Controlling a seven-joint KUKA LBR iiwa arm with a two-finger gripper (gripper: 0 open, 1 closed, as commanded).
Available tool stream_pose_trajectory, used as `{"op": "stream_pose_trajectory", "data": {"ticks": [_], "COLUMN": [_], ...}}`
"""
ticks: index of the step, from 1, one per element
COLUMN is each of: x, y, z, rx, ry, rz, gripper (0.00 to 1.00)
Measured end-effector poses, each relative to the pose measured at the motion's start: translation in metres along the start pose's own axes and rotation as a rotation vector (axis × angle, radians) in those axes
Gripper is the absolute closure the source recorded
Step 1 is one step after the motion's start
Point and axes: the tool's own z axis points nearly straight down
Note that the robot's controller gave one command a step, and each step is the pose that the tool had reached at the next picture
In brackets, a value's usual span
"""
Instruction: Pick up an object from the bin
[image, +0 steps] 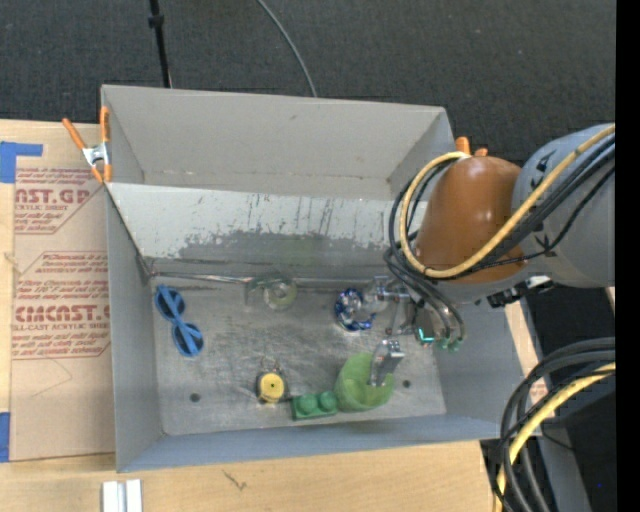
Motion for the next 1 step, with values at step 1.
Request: {"op": "stream_pose_trajectory", "data": {"ticks": [1], "x": [0.0169], "y": [-0.0087], "z": [0.0777], "rx": [0.000], "ry": [-0.015], "rz": [-0.209], "gripper": [0.00]}}
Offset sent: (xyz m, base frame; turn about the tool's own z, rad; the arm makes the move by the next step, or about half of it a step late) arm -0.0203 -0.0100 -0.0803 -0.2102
